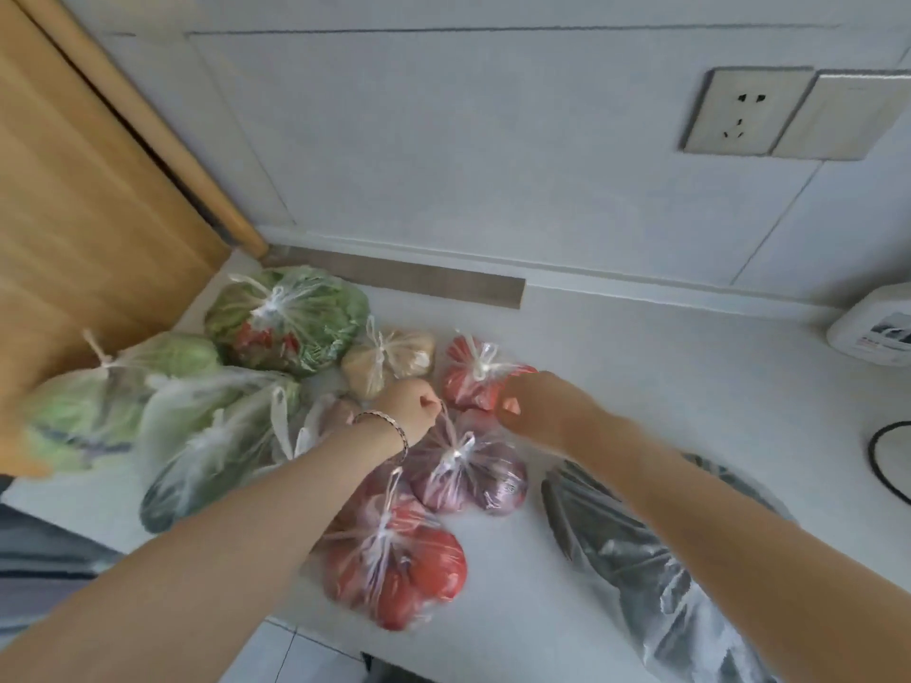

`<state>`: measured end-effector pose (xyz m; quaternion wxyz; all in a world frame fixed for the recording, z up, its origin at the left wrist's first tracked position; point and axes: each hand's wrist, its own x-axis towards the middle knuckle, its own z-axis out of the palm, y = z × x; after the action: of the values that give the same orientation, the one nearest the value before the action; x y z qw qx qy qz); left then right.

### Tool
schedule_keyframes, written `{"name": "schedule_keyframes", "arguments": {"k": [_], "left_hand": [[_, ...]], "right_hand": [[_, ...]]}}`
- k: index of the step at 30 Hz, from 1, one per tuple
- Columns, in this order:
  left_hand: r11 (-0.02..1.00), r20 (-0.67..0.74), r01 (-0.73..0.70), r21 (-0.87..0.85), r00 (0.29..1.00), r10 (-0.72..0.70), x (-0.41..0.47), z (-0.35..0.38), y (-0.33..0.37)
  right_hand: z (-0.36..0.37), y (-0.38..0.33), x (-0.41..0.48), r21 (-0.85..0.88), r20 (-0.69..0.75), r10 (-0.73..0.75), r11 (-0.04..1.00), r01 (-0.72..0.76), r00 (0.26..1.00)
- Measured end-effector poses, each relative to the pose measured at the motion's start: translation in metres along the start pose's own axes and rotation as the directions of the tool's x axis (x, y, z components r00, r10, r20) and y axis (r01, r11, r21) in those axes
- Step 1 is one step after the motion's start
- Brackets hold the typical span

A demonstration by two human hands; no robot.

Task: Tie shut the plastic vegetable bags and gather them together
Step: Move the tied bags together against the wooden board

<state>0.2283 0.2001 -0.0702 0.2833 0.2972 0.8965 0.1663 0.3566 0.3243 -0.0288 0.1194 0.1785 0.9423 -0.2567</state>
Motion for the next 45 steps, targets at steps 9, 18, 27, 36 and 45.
{"name": "schedule_keyframes", "arguments": {"k": [9, 18, 27, 36, 45], "left_hand": [[0.999, -0.182, 0.016, 0.036, 0.983, -0.010, 0.045, -0.124, -0.154], [0.925, -0.089, -0.206, 0.320, 0.965, 0.246, 0.138, -0.200, -0.250], [0.789, 0.115, -0.264, 0.555, 0.964, 0.241, 0.192, -0.190, -0.245], [0.739, -0.040, -0.292, 0.607, 0.918, 0.395, 0.195, -0.231, -0.235], [0.953, -0.335, -0.123, 0.278, 0.917, 0.216, 0.198, -0.310, -0.281]], "right_hand": [[0.032, -0.129, 0.121, -0.220, 0.079, -0.042, 0.974, 0.059, 0.996], [0.075, -0.188, 0.226, -0.337, -0.020, 0.415, 0.854, -0.397, 0.910], [0.095, -0.158, 0.246, -0.550, -0.040, 0.423, 0.747, -0.373, 0.905], [0.083, -0.133, 0.255, -0.653, 0.079, 0.318, 0.732, -0.192, 0.945], [0.069, -0.158, 0.290, -0.148, 0.046, 0.530, 0.842, -0.519, 0.847]]}}
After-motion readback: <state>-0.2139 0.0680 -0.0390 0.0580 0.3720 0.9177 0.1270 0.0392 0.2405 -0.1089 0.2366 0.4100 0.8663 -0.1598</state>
